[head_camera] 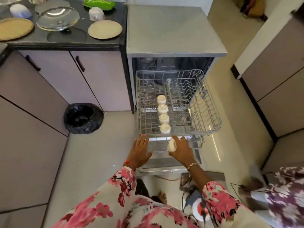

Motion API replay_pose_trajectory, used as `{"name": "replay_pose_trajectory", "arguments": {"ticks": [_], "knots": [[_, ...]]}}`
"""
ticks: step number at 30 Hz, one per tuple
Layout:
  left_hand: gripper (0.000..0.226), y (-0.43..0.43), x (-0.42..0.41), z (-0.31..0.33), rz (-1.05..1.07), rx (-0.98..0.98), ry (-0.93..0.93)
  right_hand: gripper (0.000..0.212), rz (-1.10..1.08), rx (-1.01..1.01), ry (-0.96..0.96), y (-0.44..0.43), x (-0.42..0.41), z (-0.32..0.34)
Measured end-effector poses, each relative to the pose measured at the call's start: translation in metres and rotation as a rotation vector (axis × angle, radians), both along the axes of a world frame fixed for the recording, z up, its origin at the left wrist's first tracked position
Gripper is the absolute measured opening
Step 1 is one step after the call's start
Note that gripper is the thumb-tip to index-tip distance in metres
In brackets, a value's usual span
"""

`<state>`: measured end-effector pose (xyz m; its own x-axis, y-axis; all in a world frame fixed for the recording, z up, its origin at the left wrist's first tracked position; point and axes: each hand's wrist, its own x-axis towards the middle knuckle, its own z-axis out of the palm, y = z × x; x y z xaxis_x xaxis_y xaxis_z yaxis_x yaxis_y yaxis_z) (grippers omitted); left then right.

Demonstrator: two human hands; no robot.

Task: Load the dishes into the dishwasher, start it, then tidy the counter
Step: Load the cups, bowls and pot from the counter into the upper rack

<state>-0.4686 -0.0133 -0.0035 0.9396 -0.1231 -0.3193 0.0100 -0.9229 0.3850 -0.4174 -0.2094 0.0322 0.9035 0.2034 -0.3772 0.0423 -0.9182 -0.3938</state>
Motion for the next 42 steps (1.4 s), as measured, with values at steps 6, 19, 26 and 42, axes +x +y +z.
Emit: {"name": "replay_pose_trajectory", "arguments": {"ticks": [6,19,26,42], "knots": [[0.092,-0.023,0.021,0.007,-0.043,0.022,0.006,0.071,-0.064,0.042,-0.013,-0.042,0.025,0.002],[0.059,0.004,0.147,-0.016,-0.003,0.039,-0.031,0.07,-0.058,0.043,-0.001,-0.027,0.158,-0.013],[0.058,0.052,0.242,-0.024,0.082,0.081,-0.051,0.075,-0.048,0.078,-0.007,0.009,0.258,-0.031],[0.042,0.104,0.372,-0.091,0.778,-0.166,-0.013,0.077,0.134,0.045,-0.037,0.113,0.434,-0.12]]}}
